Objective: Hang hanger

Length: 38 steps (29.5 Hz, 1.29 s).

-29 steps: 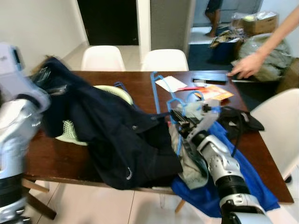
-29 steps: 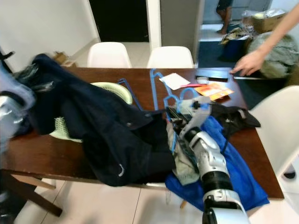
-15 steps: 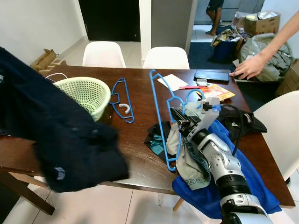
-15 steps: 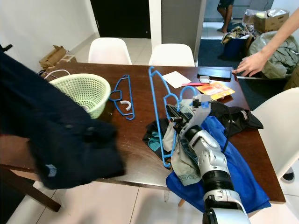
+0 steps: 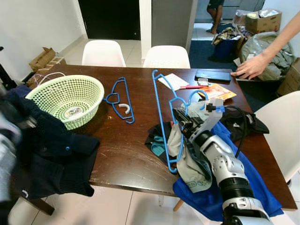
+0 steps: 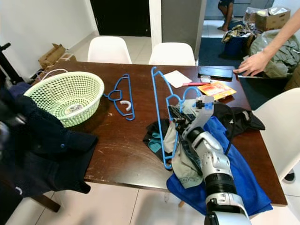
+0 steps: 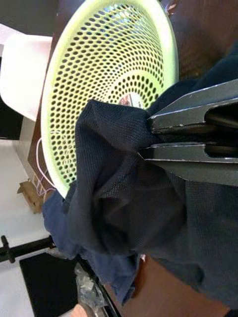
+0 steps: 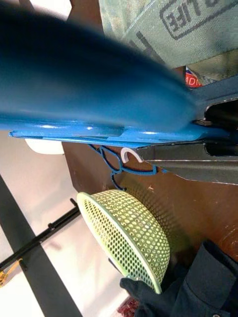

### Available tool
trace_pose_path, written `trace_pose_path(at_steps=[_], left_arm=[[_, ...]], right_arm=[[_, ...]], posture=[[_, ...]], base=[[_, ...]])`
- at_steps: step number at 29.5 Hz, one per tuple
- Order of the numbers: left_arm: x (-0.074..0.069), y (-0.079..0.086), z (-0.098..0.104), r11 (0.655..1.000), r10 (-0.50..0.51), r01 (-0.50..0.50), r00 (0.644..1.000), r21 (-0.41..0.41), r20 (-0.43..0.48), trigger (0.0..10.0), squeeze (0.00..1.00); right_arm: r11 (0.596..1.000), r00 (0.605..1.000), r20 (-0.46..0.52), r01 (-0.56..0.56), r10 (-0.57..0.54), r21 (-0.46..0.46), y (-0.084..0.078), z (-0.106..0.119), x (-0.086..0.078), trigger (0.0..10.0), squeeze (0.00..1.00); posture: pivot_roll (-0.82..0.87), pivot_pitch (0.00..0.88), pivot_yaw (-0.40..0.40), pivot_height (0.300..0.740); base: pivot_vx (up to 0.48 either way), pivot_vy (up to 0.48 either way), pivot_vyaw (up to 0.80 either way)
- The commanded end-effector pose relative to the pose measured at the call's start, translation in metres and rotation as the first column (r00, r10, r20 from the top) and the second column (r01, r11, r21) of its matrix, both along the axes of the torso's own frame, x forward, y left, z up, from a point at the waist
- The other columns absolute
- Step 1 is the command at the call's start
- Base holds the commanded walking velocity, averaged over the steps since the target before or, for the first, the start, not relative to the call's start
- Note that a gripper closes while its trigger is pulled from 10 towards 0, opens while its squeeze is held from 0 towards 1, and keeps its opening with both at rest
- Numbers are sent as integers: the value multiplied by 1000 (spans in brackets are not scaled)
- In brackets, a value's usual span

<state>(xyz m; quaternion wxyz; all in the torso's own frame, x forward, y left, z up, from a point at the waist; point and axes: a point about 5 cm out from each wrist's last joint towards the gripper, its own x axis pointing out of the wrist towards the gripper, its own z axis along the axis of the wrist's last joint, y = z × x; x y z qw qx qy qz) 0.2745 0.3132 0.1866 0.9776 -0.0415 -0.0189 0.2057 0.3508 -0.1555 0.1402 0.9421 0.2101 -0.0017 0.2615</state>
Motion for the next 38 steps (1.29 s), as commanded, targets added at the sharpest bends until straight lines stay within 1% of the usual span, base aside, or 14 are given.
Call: trace_pose_path(at_steps=[1,3,9,14,15,17,18,20,29,32,34,35,37,38], left_arm=[[-4,10,-7,999,36,-36,999,23,-26,0,0],[-4,10,-7,999,36,-36,999,23,-26,0,0],[-30,31,-33,974,227,-222,957,46,-181,0,0],[-34,33,-37,969,247,-244,949,39,-195,0,0],[-38,33,-39,966,259,-257,944,40,-203,1020,220],[-38,33,-39,966,259,-257,944,40,-203,1020,220],[-42,33,-41,961,276,-274,937,44,-214,9098,1000],[-44,33,-42,957,291,-287,931,50,-221,10000,1000],[-39,34,-29,953,304,-295,934,73,-186,10000,1000],[-29,27,-10,978,207,-200,965,60,-161,10000,1000],[-20,19,13,991,68,-49,985,122,-161,10000,1000],[-20,19,13,991,68,-49,985,122,-161,10000,1000],[-11,-2,48,968,-188,206,973,142,-131,10000,1000],[-11,-2,48,968,-188,206,973,142,-131,10000,1000]], right_arm=[[1000,1000,-15,-3,3,-3,2,-3,-2,10000,0],[1000,1000,-15,-3,3,-3,2,-3,-2,10000,0],[1000,1000,-19,3,-3,-9,-2,-2,-4,10000,0],[1000,1000,-19,2,-2,-10,-3,-2,-4,10000,0],[1000,1000,-20,1,-1,-10,-3,-2,-4,10000,0],[1000,1000,-20,1,-1,-10,-3,-2,-4,10000,0],[1000,1000,-21,-2,2,-10,-3,-2,-4,10000,0],[1000,1000,-22,-4,3,-10,-2,-2,-4,10000,0],[1000,1000,-25,0,0,-6,-2,-2,-4,10000,0],[1000,1000,-26,3,-3,-5,-4,-1,-4,10000,0],[1000,1000,-27,2,-2,-5,-4,-1,-4,10000,0],[1000,1000,-27,2,-2,-5,-4,-1,-4,10000,0],[1000,1000,-29,0,0,-3,-3,-1,-3,10000,0],[1000,1000,-29,0,0,-3,-3,-1,-3,10000,0]], posture=[[43,70,27,740],[43,70,27,740],[44,81,26,740],[44,84,24,740],[47,86,21,740],[47,86,21,740],[47,86,21,740],[50,90,21,740],[46,92,26,740],[44,92,25,740],[48,94,22,740],[48,94,22,740],[50,95,22,740],[50,95,22,740]], base=[[0,0,0],[0,0,0],[0,0,0],[0,0,0],[0,0,0],[0,0,0],[0,0,0],[0,0,0],[0,0,0],[0,0,0],[0,0,0],[0,0,0],[0,0,0],[0,0,0]])
